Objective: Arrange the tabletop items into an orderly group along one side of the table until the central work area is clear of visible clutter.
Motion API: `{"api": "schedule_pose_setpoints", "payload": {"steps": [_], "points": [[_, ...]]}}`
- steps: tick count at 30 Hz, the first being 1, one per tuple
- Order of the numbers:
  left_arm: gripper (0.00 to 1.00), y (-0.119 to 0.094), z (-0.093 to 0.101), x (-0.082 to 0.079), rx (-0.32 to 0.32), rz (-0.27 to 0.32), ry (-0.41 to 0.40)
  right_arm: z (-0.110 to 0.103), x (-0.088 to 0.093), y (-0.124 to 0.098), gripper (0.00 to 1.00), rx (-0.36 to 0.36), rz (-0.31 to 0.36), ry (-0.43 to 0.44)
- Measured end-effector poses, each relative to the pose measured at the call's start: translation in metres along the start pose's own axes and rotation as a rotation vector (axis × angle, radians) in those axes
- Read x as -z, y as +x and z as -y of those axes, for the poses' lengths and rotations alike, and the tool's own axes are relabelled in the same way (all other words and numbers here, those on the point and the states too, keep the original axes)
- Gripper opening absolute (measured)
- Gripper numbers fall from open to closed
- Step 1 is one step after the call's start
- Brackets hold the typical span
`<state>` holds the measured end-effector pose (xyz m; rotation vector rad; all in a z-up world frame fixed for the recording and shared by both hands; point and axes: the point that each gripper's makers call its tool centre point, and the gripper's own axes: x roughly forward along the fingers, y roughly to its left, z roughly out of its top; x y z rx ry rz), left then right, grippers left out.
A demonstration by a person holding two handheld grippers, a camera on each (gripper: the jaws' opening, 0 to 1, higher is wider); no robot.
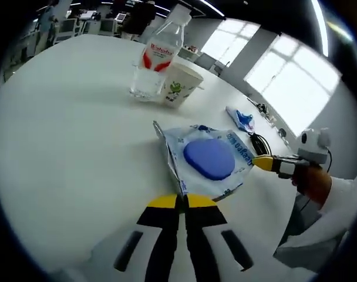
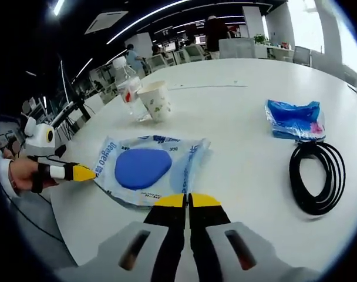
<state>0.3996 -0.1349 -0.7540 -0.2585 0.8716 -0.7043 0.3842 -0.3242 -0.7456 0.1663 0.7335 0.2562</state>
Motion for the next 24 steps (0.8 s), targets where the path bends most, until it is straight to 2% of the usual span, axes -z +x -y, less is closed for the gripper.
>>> {"api": "schedule_pose_setpoints", "payload": {"steps": [11, 24], "points": [[0.0, 0.006, 0.014, -0.018, 0.021, 0.029, 0.038, 0.012, -0.018, -0.014, 0.0, 0.032, 0.057, -0.016], [0.0, 0.031, 0.042, -0.045, 0.066, 0.041, 0.088, 0.035, -0.043, -0.034, 0.0, 0.094, 0.118, -0.008]]}}
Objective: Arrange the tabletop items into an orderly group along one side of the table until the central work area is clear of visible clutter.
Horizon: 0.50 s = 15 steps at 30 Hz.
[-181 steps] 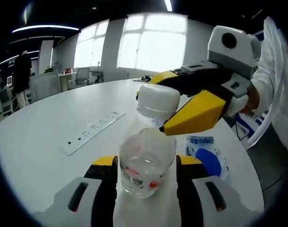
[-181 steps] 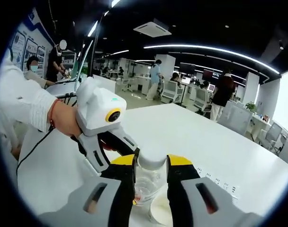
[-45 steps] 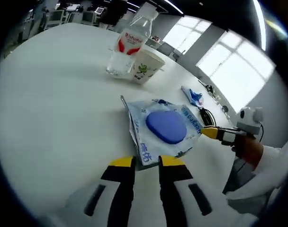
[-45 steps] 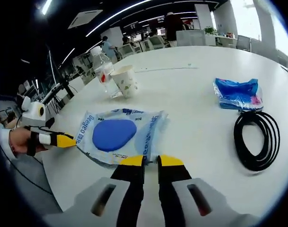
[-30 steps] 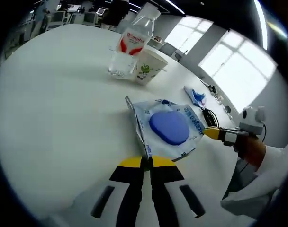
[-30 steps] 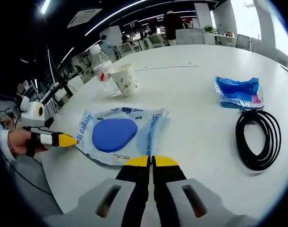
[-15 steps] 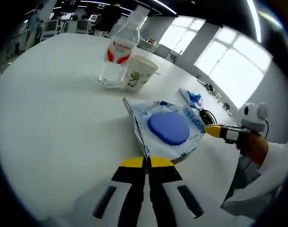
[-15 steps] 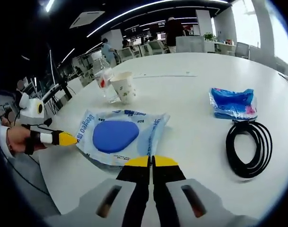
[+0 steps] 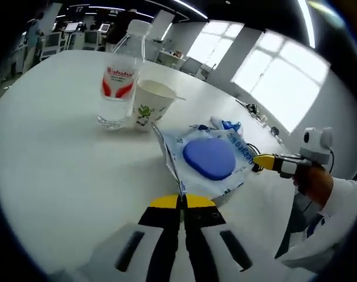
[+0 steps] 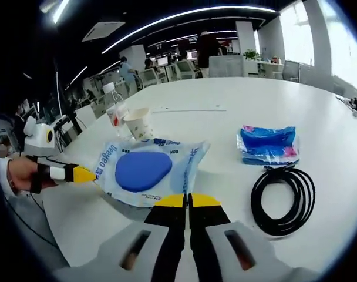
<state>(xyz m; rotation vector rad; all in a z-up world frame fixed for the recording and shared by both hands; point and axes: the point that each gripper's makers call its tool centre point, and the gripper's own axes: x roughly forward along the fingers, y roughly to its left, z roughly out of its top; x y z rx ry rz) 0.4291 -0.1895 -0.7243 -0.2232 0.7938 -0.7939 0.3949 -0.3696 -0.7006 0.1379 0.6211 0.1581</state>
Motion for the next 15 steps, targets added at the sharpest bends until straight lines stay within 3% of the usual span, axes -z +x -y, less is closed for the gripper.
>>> {"api": "schedule_pose_setpoints", "payload": {"steps": [15], "points": [[0.0, 0.032, 0.011, -0.021, 0.028, 0.002, 0.019, 0.026, -0.016, -0.003, 0.0, 0.049, 0.039, 0.005]]}}
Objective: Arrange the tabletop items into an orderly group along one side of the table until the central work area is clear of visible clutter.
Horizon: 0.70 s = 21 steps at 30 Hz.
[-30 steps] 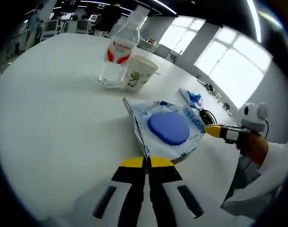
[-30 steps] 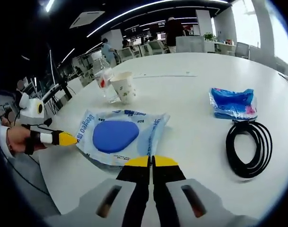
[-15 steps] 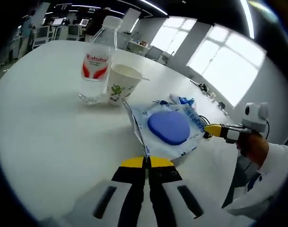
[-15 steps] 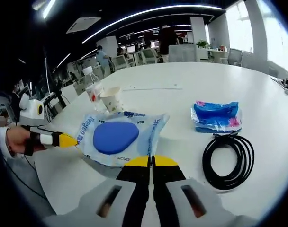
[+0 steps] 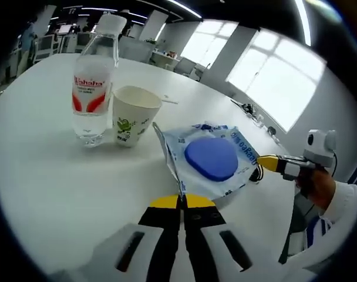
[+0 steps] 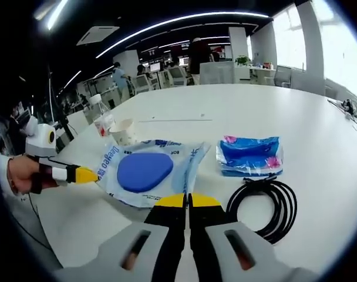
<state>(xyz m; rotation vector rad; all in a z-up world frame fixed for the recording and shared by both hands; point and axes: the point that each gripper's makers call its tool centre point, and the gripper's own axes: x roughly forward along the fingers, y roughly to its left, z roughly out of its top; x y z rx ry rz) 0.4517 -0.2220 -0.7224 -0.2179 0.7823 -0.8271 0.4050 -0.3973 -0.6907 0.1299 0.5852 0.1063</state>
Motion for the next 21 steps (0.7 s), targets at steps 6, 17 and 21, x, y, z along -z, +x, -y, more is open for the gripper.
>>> {"api": "schedule_pose_setpoints", "payload": {"steps": [6, 17, 21], "points": [[0.0, 0.011, 0.001, -0.012, 0.003, 0.003, 0.021, 0.008, -0.006, 0.002, 0.0, 0.013, 0.012, 0.004], [0.0, 0.03, 0.003, -0.028, -0.002, 0.013, 0.046, 0.023, -0.022, 0.012, 0.0, 0.033, 0.038, -0.007], [0.0, 0.036, 0.001, -0.035, -0.01, 0.021, 0.043, 0.026, -0.027, 0.017, 0.0, 0.037, 0.046, -0.013]]}}
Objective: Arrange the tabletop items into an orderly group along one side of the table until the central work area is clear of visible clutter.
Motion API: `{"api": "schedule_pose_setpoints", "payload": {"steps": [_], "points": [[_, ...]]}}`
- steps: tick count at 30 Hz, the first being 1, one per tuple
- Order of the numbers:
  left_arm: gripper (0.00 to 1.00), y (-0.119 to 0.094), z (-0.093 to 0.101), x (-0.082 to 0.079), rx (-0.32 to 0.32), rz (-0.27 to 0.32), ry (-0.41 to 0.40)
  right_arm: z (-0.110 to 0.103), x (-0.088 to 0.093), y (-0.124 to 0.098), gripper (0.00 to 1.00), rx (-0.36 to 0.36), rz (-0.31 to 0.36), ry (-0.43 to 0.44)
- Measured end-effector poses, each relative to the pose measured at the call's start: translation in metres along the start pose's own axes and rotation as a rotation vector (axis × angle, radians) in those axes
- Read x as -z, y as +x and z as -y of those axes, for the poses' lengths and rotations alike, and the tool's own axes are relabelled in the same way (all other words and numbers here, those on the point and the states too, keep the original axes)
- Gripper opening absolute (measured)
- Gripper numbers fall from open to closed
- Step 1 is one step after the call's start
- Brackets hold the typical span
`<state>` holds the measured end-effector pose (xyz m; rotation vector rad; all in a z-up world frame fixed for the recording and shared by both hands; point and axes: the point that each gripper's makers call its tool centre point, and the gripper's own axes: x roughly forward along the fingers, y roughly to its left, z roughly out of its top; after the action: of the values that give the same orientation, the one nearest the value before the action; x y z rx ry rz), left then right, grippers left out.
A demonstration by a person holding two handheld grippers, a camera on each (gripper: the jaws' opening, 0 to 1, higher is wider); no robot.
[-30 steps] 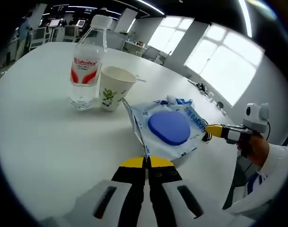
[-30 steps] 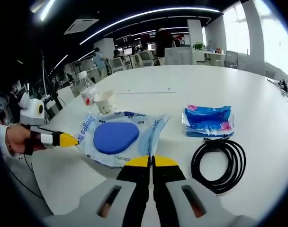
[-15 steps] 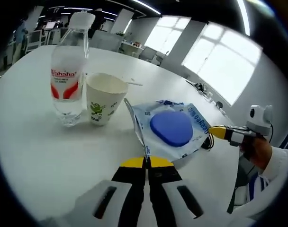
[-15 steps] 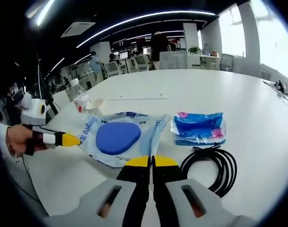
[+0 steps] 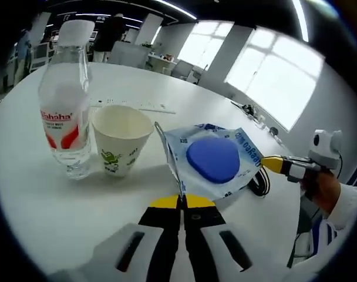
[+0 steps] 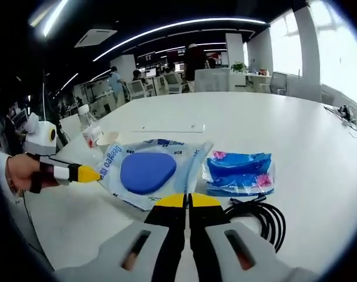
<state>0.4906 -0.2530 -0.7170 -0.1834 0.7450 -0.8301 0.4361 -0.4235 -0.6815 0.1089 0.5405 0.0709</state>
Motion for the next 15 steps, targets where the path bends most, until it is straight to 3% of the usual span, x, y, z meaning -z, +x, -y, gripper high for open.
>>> {"api": "schedule_pose_setpoints", "payload": {"steps": [15], "points": [[0.0, 0.021, -0.011, -0.018, -0.043, 0.025, -0.019, 0.008, -0.014, 0.021, 0.0, 0.004, 0.023, -0.012]]}}
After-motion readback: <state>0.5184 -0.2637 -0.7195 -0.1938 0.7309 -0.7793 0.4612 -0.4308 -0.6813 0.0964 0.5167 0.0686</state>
